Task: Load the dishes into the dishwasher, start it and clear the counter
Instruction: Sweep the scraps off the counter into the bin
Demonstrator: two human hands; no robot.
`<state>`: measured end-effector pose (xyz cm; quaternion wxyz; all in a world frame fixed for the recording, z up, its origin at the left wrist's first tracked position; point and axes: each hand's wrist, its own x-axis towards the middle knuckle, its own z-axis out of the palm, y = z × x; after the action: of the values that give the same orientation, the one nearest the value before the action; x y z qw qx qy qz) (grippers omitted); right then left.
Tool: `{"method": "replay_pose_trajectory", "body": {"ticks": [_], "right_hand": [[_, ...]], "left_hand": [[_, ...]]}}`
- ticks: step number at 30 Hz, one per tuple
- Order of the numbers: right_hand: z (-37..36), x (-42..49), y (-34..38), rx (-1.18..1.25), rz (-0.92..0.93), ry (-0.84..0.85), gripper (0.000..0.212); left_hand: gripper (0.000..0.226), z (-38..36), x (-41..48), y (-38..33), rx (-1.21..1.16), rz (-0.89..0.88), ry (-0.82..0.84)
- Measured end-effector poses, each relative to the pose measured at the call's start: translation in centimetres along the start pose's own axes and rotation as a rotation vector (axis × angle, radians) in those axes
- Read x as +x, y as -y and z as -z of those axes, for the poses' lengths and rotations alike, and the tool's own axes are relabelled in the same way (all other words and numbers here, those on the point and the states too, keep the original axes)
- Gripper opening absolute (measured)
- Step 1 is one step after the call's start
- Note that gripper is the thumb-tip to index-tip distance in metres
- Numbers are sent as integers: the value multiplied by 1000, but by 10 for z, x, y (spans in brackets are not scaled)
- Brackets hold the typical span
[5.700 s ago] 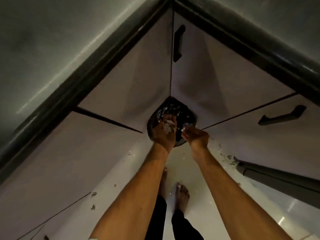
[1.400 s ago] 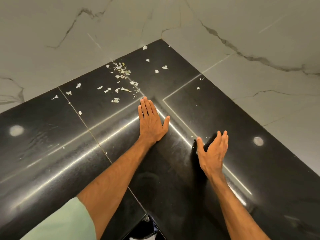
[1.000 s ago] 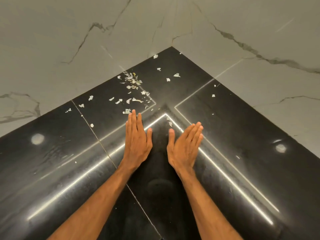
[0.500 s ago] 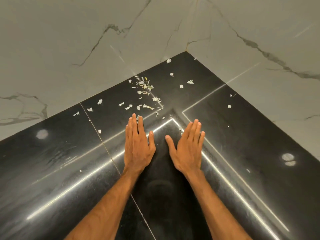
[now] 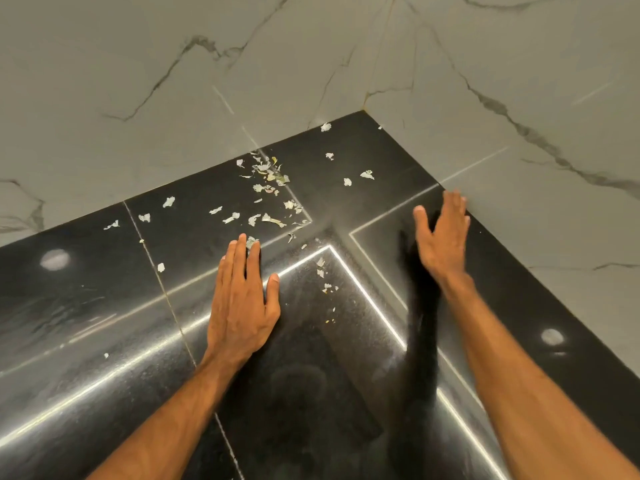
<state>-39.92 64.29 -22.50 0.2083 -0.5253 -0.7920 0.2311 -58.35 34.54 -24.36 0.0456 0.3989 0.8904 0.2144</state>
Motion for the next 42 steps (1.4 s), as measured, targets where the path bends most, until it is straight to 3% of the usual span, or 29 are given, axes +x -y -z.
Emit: {"method": "replay_pose_trajectory", "body": {"ticks": [5,11,17,19,21,24,26,29,31,33,35,37,42], "right_hand": [[-6,23,-16,-266,92,114,83],[-36,-20,27,-253,211,180,83],[-45,-73,67,-61,432,426,74],[-33,-68,65,70,432,403,67],[-25,-47,48,81,362,255,56],[-26,-33,27,-151,196,230,75],[-37,-43,33,-266,280,260,81],[-50,-55,57,-172,470,410,82],[-45,-40,77,45,473,479,77],[-41,-4,85,186,432,368,62],[-42,45,90,125,350,289,69],[-54,89,91,24,286,336,81],[-101,138,111,-193,387,377,93]], "left_hand": [[67,1,1,0,9,-1,-5],[66,4,2,-1,18,-5,-1],[64,5,1,-2,38,-8,1],[65,6,1,-3,40,-5,-1],[64,6,1,-4,47,-1,2],[64,6,0,-4,45,7,-1],[64,7,0,-5,38,8,0],[64,8,1,-6,36,9,2],[64,7,0,-5,41,12,6],[64,6,1,-4,49,10,6],[64,5,1,-3,52,11,10],[65,4,1,-1,47,8,8],[65,2,1,0,63,4,4]]}}
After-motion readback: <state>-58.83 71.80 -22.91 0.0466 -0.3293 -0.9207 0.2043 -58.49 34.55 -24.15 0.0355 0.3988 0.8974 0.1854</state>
